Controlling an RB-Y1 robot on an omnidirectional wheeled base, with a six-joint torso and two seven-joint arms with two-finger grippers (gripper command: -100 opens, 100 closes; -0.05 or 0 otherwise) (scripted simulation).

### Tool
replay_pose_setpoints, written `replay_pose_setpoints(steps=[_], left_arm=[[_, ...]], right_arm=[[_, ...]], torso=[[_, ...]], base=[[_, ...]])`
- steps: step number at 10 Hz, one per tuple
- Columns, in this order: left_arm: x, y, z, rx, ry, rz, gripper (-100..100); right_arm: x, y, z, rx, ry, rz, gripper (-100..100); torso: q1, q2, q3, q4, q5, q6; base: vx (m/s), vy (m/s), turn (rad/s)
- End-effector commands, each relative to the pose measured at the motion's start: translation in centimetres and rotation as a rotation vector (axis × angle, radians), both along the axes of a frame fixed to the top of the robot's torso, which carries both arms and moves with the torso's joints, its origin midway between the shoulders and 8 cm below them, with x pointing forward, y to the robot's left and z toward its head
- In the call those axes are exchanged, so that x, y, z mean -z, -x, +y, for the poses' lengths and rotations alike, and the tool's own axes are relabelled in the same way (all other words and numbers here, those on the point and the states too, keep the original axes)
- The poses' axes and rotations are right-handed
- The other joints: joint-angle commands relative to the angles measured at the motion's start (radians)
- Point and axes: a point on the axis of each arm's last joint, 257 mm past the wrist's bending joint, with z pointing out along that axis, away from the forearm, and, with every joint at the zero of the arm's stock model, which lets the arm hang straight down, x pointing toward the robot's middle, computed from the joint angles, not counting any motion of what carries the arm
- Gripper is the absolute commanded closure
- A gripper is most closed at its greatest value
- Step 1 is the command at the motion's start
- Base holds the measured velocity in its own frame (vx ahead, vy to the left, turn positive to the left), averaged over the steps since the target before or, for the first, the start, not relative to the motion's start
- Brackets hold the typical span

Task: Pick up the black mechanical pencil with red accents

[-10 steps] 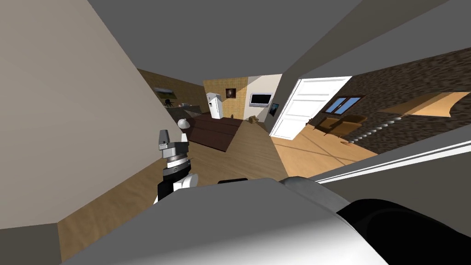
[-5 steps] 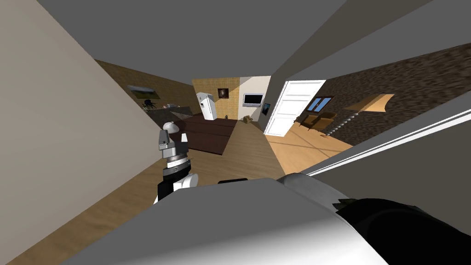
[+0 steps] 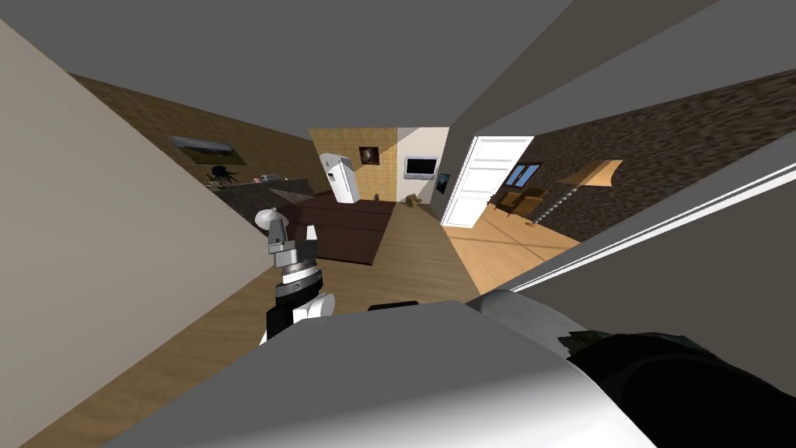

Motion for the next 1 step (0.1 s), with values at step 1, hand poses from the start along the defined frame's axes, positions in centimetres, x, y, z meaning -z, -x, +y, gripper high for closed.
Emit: replay_pose_setpoints(steps=[1], left_arm=[[0.0, 0.0, 0.0, 0.0, 0.0, 0.0, 0]], right_arm=[[0.0, 0.0, 0.0, 0.0, 0.0, 0.0, 0]], torso=[[0.0, 0.0, 0.0, 0.0, 0.0, 0.0]], base=[[0.005, 0.003, 0.0]])
